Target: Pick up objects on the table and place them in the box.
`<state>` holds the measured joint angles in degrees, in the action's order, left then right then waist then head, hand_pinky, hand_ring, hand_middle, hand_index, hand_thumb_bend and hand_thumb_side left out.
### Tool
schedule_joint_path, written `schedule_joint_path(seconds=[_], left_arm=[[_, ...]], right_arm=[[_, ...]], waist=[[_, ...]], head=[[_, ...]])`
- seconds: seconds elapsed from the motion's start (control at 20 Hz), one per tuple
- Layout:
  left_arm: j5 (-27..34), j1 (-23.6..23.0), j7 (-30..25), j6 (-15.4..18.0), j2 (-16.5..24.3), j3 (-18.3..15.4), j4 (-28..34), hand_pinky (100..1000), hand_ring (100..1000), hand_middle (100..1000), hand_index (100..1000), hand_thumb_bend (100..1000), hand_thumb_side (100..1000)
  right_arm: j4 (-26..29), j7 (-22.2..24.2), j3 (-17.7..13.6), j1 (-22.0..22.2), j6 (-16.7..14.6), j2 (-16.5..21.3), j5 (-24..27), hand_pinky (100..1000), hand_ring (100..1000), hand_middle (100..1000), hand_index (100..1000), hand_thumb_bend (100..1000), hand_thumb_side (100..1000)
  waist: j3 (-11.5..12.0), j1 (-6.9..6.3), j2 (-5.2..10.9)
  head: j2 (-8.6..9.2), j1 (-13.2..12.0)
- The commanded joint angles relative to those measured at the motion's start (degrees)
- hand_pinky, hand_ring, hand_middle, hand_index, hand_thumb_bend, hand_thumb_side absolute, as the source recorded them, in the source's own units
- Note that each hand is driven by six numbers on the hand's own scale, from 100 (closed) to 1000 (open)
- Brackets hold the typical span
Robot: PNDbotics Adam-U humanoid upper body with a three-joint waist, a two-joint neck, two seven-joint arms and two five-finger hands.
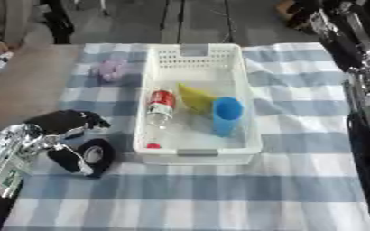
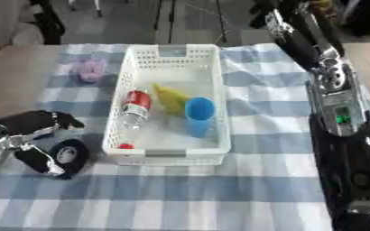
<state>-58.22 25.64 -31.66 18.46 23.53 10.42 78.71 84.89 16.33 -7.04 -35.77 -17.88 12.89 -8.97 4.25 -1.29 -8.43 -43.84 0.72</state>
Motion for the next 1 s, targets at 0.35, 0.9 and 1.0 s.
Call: schedule_joint_path(seconds=[0.35,0.9,1.0], left_arm=[[0.5,1.2,0.3,0.3,0.5,-0.5,-0.1,802,755,777,924,871,436],[-0.4,1.1,-3.8,1.9,0.7,-0.4,0.4,791,661,676,887,689,399],[-0.5,1.1,-4.3,2.1,0.7,-0.4,0.6,788,653,667,885,668,395]], right_arm=[[0.6,-0.1,-0.1,-1.2,-0.2,0.4,0.0,618,570,606,773,100,706],[0.5,-0.1,-0.1,-1.2,-0.3,0.5,0.0,618,570,606,773,100,706],[0.5,-0.1,-0.1,-1.2,-0.3,0.5,0.0,618,570,606,773,100,706]], waist=[[-0.1,0.79,2.84],[-0.1,0.77,2.85],[-0.1,0.77,2.84]], head=[[-0.07,0.0],[0.0,0.0],[-0.01,0.0]])
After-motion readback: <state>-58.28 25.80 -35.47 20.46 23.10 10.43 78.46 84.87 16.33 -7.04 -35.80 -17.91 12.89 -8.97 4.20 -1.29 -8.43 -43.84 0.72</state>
